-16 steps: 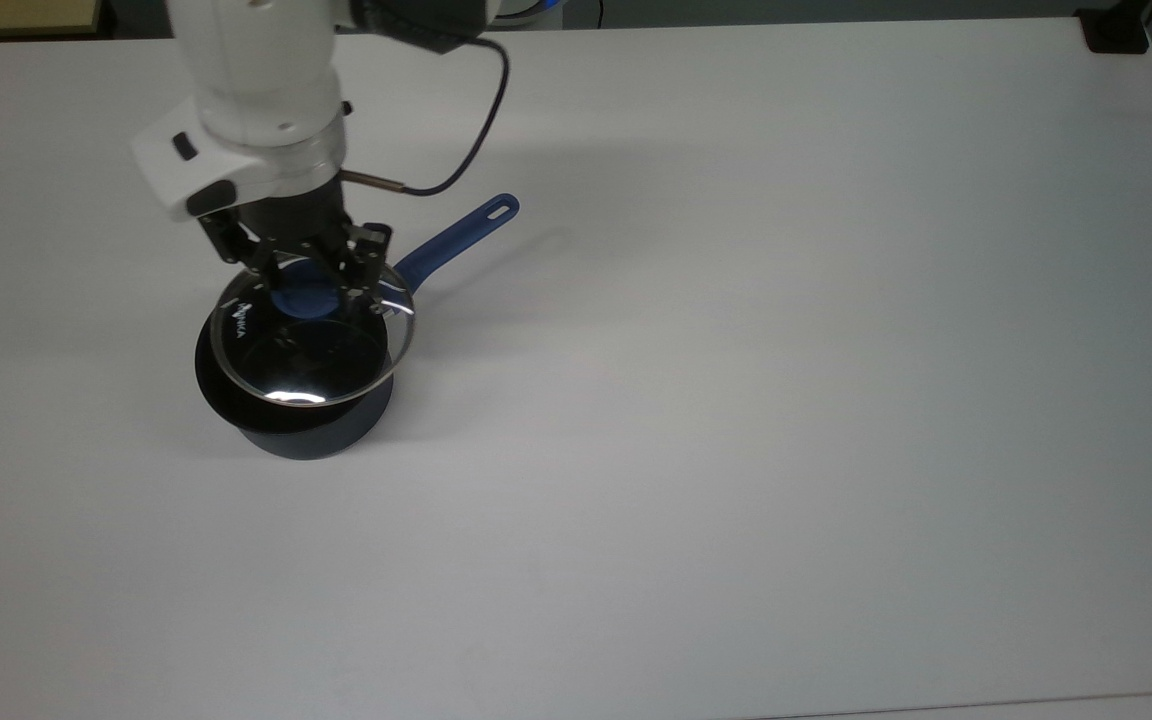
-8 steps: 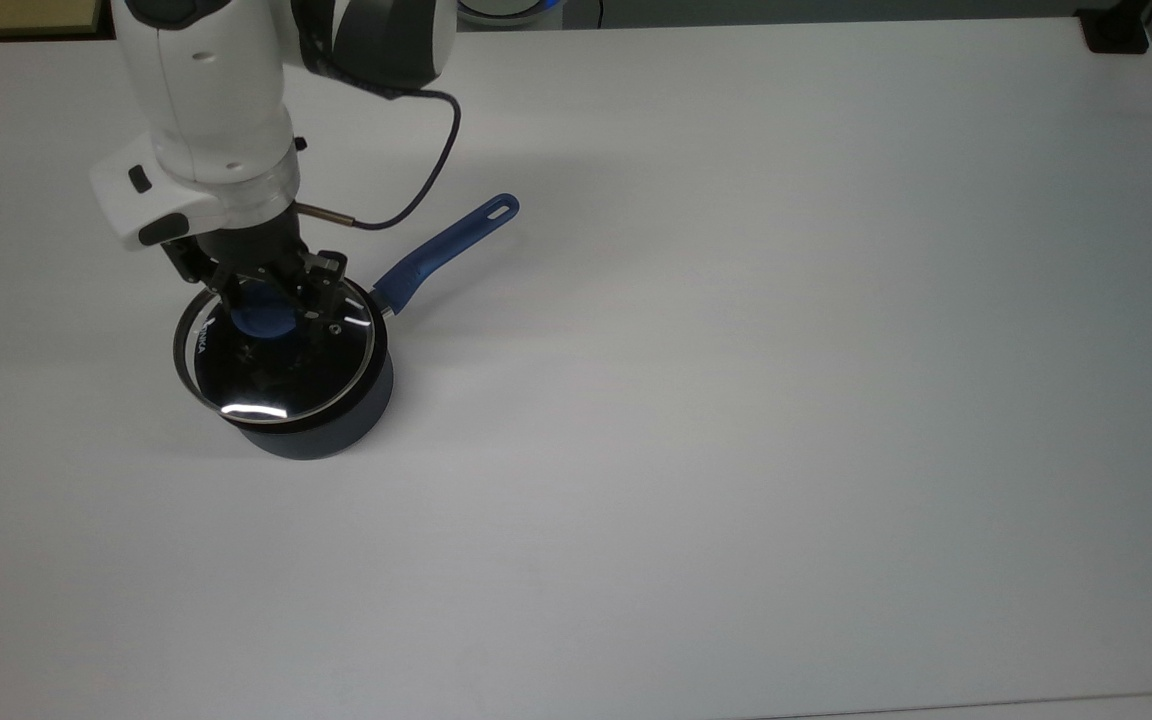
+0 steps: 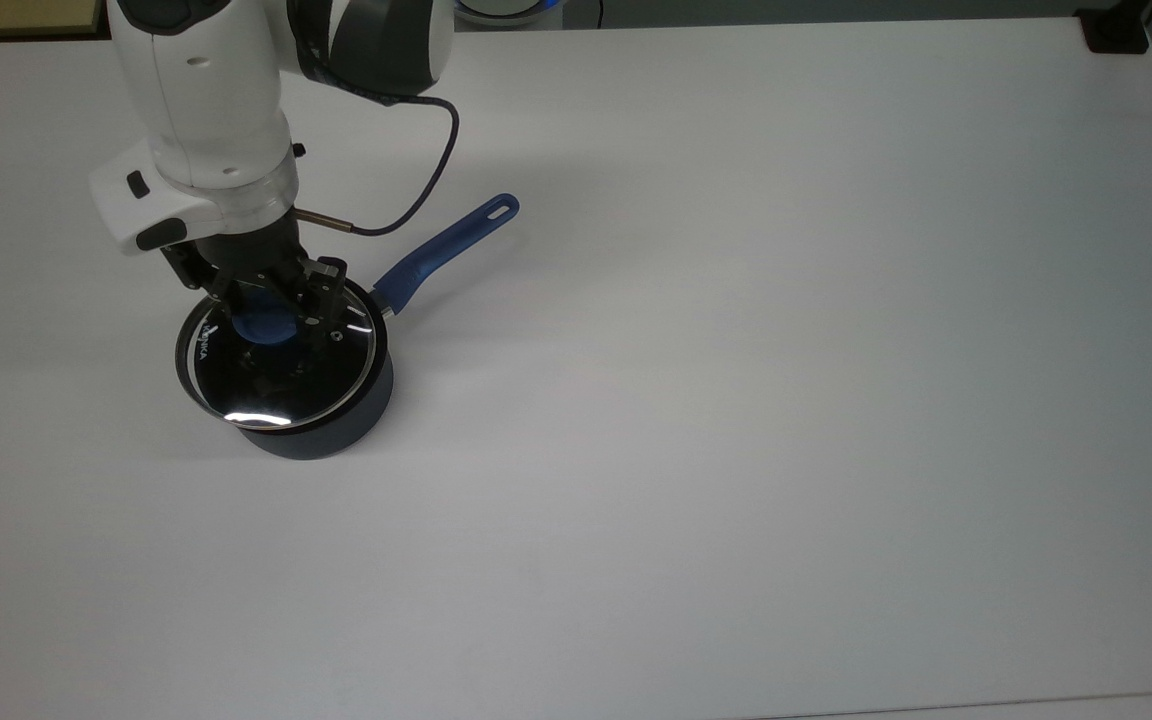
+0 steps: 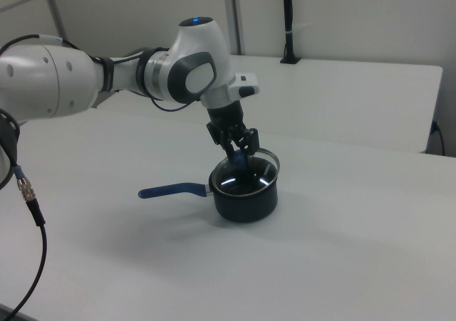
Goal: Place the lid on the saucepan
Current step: 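Lower the lid onto the saucepan rim and adjust its seating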
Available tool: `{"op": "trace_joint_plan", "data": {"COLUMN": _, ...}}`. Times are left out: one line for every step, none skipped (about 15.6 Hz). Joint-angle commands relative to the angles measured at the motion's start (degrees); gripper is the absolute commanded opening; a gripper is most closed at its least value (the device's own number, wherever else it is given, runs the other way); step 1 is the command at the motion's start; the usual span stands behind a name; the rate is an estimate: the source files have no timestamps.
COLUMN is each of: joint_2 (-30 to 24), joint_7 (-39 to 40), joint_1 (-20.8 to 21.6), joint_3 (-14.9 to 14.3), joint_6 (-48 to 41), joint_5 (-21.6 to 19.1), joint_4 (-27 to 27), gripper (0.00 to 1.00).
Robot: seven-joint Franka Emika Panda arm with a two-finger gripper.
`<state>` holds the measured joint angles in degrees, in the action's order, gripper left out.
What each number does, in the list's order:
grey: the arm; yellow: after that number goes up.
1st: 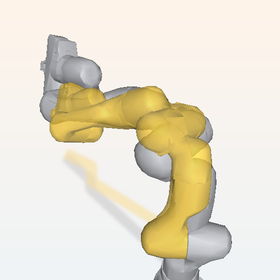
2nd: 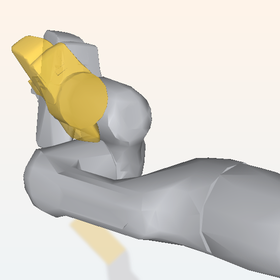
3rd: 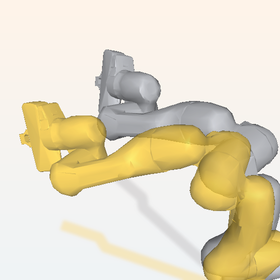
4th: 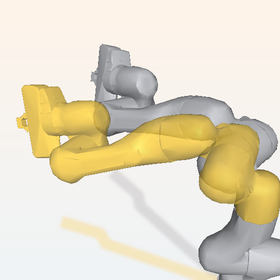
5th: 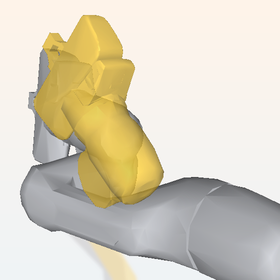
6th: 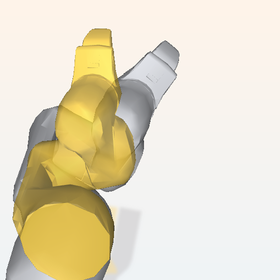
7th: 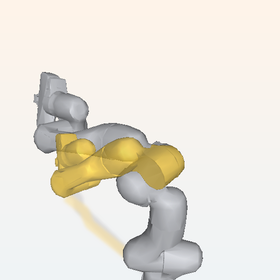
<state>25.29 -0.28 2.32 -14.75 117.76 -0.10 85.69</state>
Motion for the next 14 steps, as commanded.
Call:
{"op": "trace_joint_plan", "data": {"joint_2": -0.16, "joint_7": 1.07, "joint_1": 0.4, "joint_3": -0.63, "joint_6": 0.28, "joint_5": -2.19, "joint_4": -0.17, "gripper": 0.4}}
{"op": "trace_joint_plan", "data": {"joint_2": -0.16, "joint_7": 1.16, "joint_1": 0.4, "joint_3": -0.63, "joint_6": 0.19, "joint_5": -2.36, "joint_4": 0.01, "gripper": 0.4}}
{"op": "trace_joint_plan", "data": {"joint_2": -0.16, "joint_7": 1.16, "joint_1": 0.4, "joint_3": -0.63, "joint_6": 0.1, "joint_5": -2.62, "joint_4": 0.1, "gripper": 0.4}}
{"op": "trace_joint_plan", "data": {"joint_2": -0.16, "joint_7": 1.16, "joint_1": 0.4, "joint_3": -0.63, "joint_6": 0.1, "joint_5": -2.8, "joint_4": 0.1, "gripper": 0.4}}
{"op": "trace_joint_plan", "data": {"joint_2": -0.16, "joint_7": 1.16, "joint_1": 0.4, "joint_3": -0.63, "joint_6": 0.1, "joint_5": -2.89, "joint_4": 0.1, "gripper": 0.4}}
{"op": "trace_joint_plan", "data": {"joint_2": -0.16, "joint_7": 1.25, "joint_1": 0.4, "joint_3": -0.63, "joint_6": 0.02, "joint_5": -2.89, "joint_4": 0.1, "gripper": 0.4}}
{"op": "trace_joint_plan", "data": {"joint_2": -0.16, "joint_7": 1.42, "joint_1": 0.4, "joint_3": -0.63, "joint_6": 0.01, "joint_5": -2.8, "joint_4": 0.18, "gripper": 0.4}}
{"op": "trace_joint_plan", "data": {"joint_2": -0.16, "joint_7": 1.6, "joint_1": 0.4, "joint_3": -0.63, "joint_6": 0.01, "joint_5": -2.8, "joint_4": 0.53, "gripper": 0.4}}
{"op": "trace_joint_plan", "data": {"joint_2": -0.16, "joint_7": 1.95, "joint_1": 0.4, "joint_3": -0.63, "joint_6": -0.16, "joint_5": -2.8, "joint_4": 0.8, "gripper": 0.4}}
{"op": "trace_joint_plan", "data": {"joint_2": -0.24, "joint_7": 2.12, "joint_1": 0.4, "joint_3": -0.63, "joint_6": -0.68, "joint_5": -2.8, "joint_4": 0.8, "gripper": 0.4}}
{"op": "trace_joint_plan", "data": {"joint_2": -0.25, "joint_7": 2.21, "joint_1": 0.4, "joint_3": -0.63, "joint_6": -1.47, "joint_5": -2.8, "joint_4": 0.8, "gripper": 0.4}}
{"op": "trace_joint_plan", "data": {"joint_2": -0.25, "joint_7": 2.65, "joint_1": 0.4, "joint_3": -0.63, "joint_6": -2.18, "joint_5": -2.8, "joint_4": 0.8, "gripper": 0.4}}
{"op": "trace_joint_plan", "data": {"joint_2": -0.25, "joint_7": 3.0, "joint_1": 0.4, "joint_3": -0.63, "joint_6": -2.79, "joint_5": -2.8, "joint_4": 0.8, "gripper": 0.4}}
{"op": "trace_joint_plan", "data": {"joint_2": -0.25, "joint_7": 3.09, "joint_1": 0.4, "joint_3": -0.63, "joint_6": -3.41, "joint_5": -2.89, "joint_4": 0.8, "gripper": 0.4}}
